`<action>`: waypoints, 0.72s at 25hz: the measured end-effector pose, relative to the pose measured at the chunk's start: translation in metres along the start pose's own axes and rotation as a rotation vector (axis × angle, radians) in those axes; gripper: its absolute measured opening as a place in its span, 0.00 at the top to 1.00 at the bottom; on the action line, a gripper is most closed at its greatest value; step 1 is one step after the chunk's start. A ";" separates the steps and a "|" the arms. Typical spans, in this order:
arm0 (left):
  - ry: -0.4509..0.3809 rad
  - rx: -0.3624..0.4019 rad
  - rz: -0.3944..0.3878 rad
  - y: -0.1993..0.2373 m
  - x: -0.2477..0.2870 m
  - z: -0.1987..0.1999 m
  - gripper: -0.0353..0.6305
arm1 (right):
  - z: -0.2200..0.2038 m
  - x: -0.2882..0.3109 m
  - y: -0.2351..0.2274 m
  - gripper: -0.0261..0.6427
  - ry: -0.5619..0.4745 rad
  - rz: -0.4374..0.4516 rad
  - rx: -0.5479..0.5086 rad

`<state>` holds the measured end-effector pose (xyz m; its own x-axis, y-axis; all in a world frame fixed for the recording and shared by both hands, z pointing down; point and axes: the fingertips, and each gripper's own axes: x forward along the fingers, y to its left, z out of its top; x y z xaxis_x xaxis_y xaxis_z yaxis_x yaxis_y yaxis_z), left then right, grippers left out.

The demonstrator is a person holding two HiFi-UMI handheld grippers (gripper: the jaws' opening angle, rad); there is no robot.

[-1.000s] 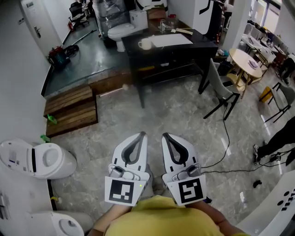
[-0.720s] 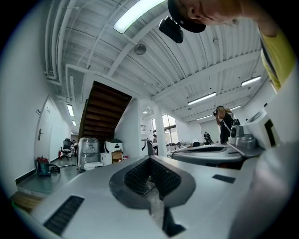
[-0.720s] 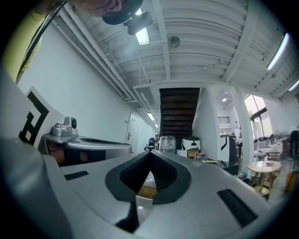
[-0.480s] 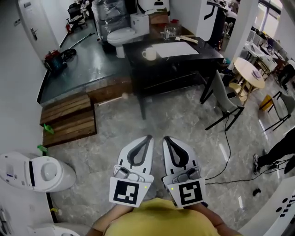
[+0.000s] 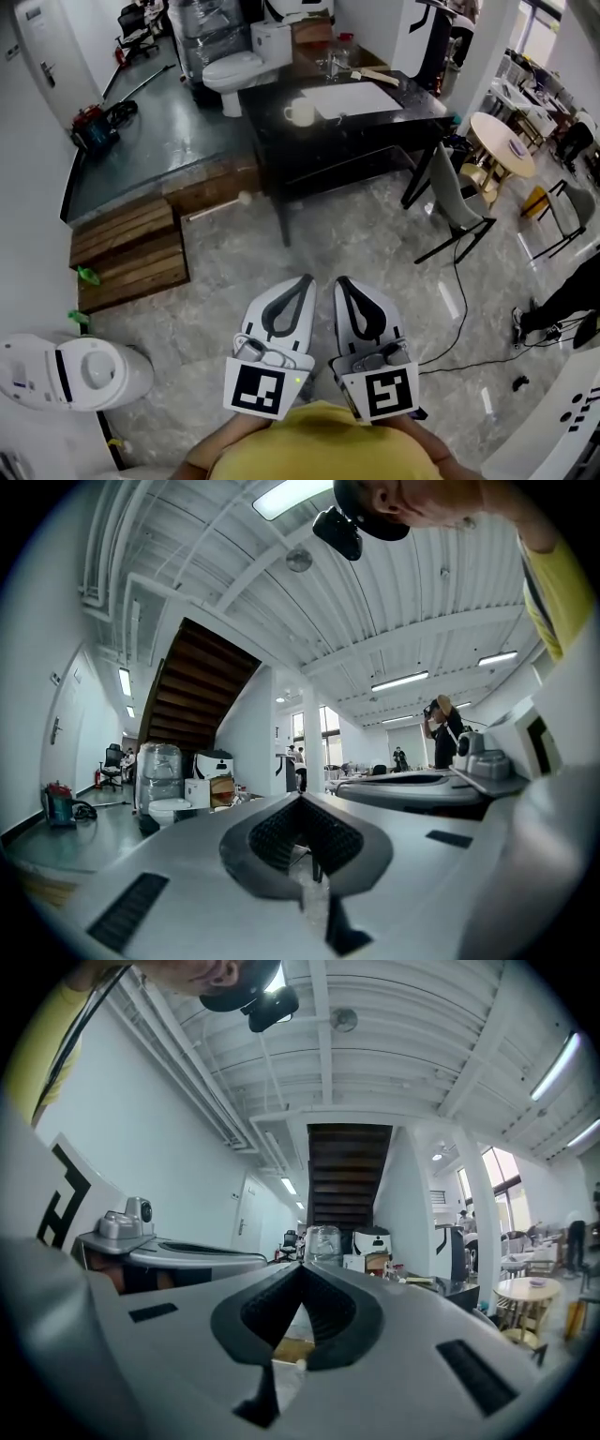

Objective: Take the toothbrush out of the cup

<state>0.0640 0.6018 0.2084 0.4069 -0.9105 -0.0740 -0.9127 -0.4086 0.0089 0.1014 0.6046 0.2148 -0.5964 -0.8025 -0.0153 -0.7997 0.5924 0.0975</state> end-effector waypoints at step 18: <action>-0.004 -0.023 0.037 0.063 0.117 -0.017 0.93 | -0.010 0.118 -0.067 0.94 -0.034 0.030 0.013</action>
<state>0.0548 0.4683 0.2176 0.3729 -0.9247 -0.0769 -0.9259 -0.3762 0.0346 0.0853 0.4700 0.2168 -0.6218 -0.7818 -0.0461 -0.7822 0.6171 0.0859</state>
